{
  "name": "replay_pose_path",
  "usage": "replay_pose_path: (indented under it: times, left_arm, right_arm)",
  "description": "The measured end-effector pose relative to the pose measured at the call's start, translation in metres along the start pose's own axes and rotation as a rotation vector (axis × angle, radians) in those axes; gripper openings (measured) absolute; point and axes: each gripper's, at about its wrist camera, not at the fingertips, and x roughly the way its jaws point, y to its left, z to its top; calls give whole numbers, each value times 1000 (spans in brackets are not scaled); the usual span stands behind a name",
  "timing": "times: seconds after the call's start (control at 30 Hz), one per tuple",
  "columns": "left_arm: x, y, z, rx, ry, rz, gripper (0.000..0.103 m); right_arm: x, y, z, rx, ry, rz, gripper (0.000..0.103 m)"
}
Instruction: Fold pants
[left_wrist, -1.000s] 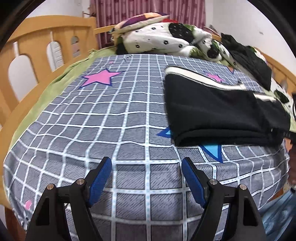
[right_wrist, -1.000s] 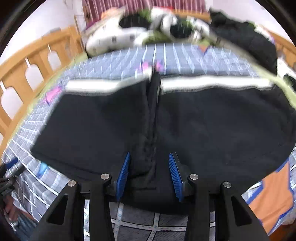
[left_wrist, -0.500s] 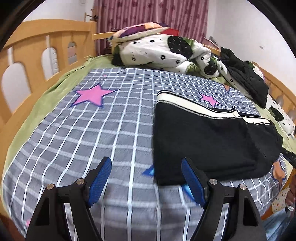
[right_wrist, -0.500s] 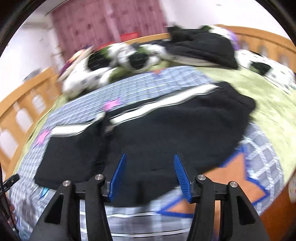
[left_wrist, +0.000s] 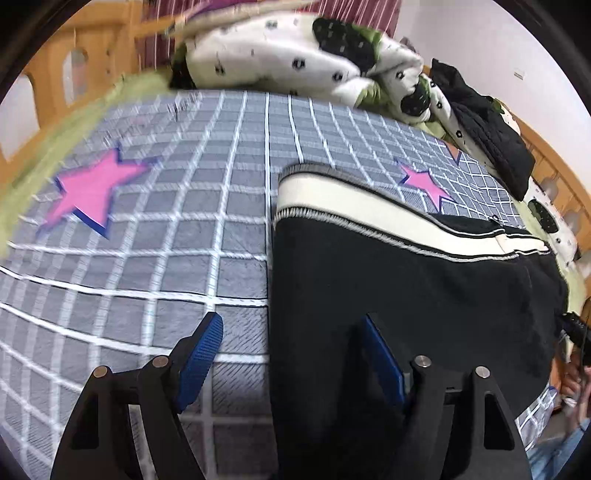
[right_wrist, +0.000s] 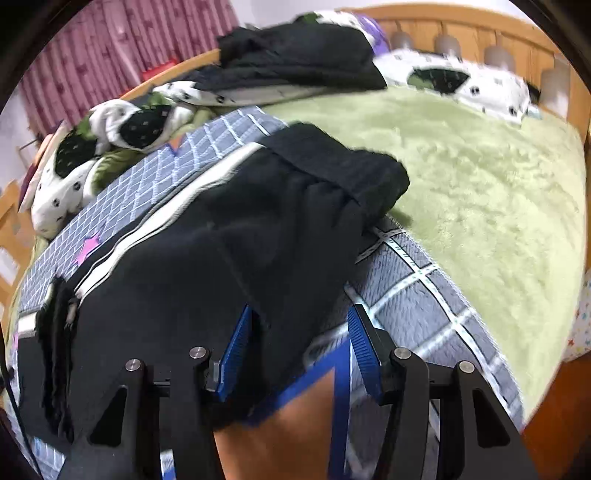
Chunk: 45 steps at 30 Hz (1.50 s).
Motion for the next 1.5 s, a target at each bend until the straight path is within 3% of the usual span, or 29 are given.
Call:
replay_pose_path:
  times: [0.07,0.17,0.23,0.3,0.33,0.37,0.4,0.47,0.7,0.83,0.93,1.07,1.17,1.27,1.3,1.33,1.37,1.43,1.5]
  left_arm:
    - [14,7,4,-46,41,-79,74]
    - [25,10,11,-60,31,-113,69]
    - [30,8,14,-60,48,-130,60]
    - [29,5,15,-60,50,-163,32]
    - [28,3,16,-57,45,-162,29]
    - [24,0,16,-42,27,-159,13]
    - [18,-5,17,-21,5,-157,11]
    - [7,-14,20,-5,-32,-132,10]
    - [-47,-36,42,-13,-143,-178,9]
    - [-86,-19,64,-74,-183,-259,9]
    - [-120,2,70,-73,-212,-191,9]
    - [-141,47,63,-100,-238,-71,10]
    - [-126,87,45,-130,-214,11,10]
    - [-83,118,23,-170,-124,71,10]
    - [-67,127,16,-195,-83,112,13]
    - [-54,135,12,-211,-41,146,18]
    - [-49,141,10,-223,-20,167,29]
    - [-47,153,7,-271,-28,206,30]
    - [-52,160,7,-305,-35,183,38]
  right_arm:
    - [5,-5,1,19,-14,33,53]
    - [19,1,14,-13,-23,36,55]
    - [27,6,25,-13,-18,38,55]
    - [33,4,33,14,-8,57,54]
    - [35,3,36,40,5,60,46]
    - [34,4,39,55,2,51,28]
    - [30,5,41,59,-18,44,21]
    - [16,11,44,43,-80,55,14]
    - [-62,81,55,-82,-305,58,12]
    - [-108,131,65,-152,-400,115,12]
    - [-133,165,72,-178,-421,173,12]
    - [-145,186,68,-163,-393,309,12]
    - [-121,195,52,-223,-327,333,13]
    - [-55,193,31,-286,-123,279,14]
    - [-24,189,20,-305,-36,206,14]
    - [-4,187,13,-321,8,152,14]
    - [17,181,1,-349,63,99,17]
    - [28,167,-13,-361,69,131,20]
    - [24,159,-17,-382,82,158,24]
